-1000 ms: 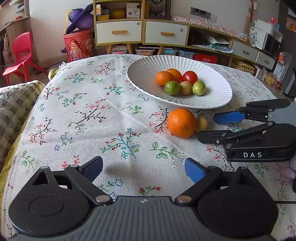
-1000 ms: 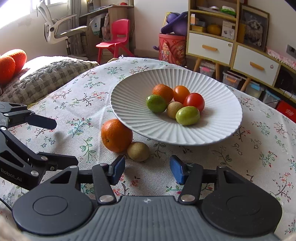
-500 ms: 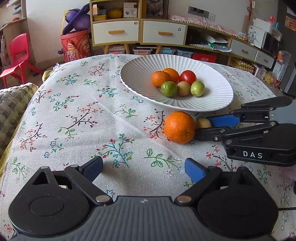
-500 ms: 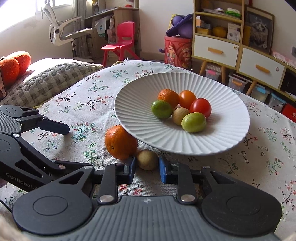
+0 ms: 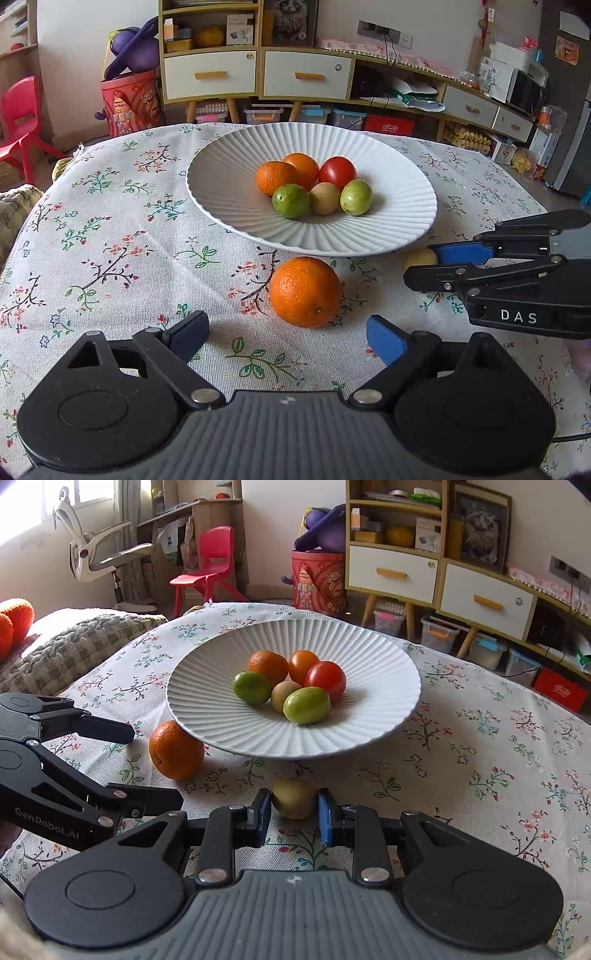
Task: Organize fruits
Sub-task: 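Grasp the large orange with the left tool while the right tool grasps the yellowish fruit, then carry the orange and yellowish fruit into the plate and open both tools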
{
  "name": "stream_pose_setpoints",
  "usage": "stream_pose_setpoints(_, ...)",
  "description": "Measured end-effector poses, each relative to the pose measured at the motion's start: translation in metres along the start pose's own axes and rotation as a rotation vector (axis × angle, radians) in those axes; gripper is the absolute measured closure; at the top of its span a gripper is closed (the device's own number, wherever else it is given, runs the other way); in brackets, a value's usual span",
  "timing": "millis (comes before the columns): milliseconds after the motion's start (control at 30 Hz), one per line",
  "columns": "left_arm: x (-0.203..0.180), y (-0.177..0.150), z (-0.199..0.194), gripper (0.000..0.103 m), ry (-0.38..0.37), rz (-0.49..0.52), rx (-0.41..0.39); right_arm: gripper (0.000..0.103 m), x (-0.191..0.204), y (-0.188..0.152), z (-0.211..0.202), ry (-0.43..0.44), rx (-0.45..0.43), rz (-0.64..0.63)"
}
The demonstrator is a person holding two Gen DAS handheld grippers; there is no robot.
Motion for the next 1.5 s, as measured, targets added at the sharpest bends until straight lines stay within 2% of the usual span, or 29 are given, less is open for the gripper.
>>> stream_pose_setpoints(400, -0.013, 0.008, 0.008, 0.038, -0.009, -0.001, -0.017, 0.079, -0.010, -0.002, -0.007, -0.017, -0.003, 0.011)
stream_pose_setpoints(500, -0.013, 0.009, 0.007, 0.044, 0.009, 0.000, -0.026, 0.079, -0.012, -0.001, -0.007, -0.018, -0.005, 0.011)
stream_pose_setpoints(700, -0.012, 0.013, 0.003, 0.060, 0.019, -0.001, -0.048, 0.079, -0.010, 0.000, -0.009, -0.017, -0.007, 0.005)
stream_pose_setpoints(767, -0.012, 0.014, 0.001, 0.073, 0.019, 0.000, -0.055, 0.079, -0.010, 0.001, -0.010, -0.017, -0.008, 0.003)
stream_pose_setpoints(1500, -0.017, 0.013, -0.021, 0.076, -0.013, 0.019, -0.039, 0.079, -0.002, 0.012, -0.024, -0.020, -0.044, -0.014)
Point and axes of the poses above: each gripper's, at about its wrist camera, not at the fingertips, and z roughly the way its jaws point, x to its left, y to its top, the point moved 8 cm from there along z, roughly the way its jaws point, and after that the axes turned 5 degrees about -x, right-handed, at the moved point
